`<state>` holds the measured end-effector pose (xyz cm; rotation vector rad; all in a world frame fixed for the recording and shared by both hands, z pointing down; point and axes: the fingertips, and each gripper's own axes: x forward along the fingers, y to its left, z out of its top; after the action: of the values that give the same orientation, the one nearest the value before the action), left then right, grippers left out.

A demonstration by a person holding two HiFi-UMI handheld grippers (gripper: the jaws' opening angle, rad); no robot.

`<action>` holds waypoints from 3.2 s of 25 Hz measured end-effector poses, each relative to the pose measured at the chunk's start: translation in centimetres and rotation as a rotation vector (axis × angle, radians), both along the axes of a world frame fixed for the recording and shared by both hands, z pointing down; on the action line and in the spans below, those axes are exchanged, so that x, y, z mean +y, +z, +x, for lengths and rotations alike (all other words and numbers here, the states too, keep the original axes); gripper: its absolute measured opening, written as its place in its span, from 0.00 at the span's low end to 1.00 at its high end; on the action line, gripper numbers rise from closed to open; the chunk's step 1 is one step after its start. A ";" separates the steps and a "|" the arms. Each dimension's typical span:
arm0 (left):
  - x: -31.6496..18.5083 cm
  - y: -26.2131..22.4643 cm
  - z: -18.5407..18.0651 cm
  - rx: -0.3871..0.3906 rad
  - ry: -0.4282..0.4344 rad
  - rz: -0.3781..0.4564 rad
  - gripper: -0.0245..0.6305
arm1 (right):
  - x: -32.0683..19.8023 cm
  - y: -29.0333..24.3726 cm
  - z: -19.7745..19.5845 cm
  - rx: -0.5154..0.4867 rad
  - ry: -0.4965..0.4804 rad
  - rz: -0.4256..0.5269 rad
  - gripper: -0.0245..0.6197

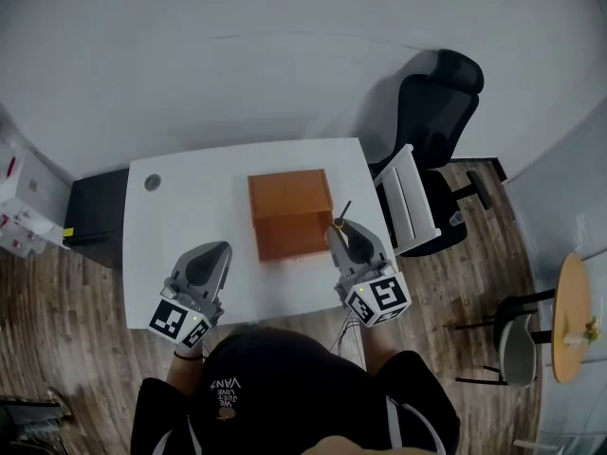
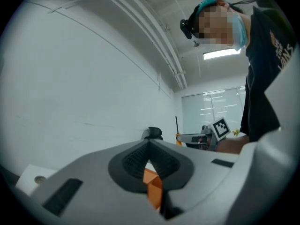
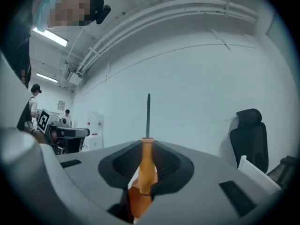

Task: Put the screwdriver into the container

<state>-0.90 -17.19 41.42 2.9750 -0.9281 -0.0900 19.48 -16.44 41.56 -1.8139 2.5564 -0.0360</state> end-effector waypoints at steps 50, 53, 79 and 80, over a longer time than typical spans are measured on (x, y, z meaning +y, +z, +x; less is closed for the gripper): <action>-1.8 2.5 -1.0 0.000 -0.063 -0.021 0.06 | -5.3 7.4 -2.3 0.202 -0.110 -0.146 0.16; -1.8 2.6 -1.1 0.000 -0.068 -0.023 0.06 | -5.5 8.2 -2.4 0.210 -0.115 -0.161 0.16; -3.1 4.0 -2.6 0.005 -0.118 -0.065 0.06 | -7.3 15.2 -3.3 0.373 -0.175 -0.311 0.16; -3.2 4.0 -2.7 0.005 -0.119 -0.066 0.06 | -7.4 15.6 -3.4 0.384 -0.179 -0.319 0.16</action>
<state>-3.58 -20.36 45.44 2.8570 -1.0858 -0.0679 16.07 -23.81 57.15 -1.8317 3.1369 -0.1132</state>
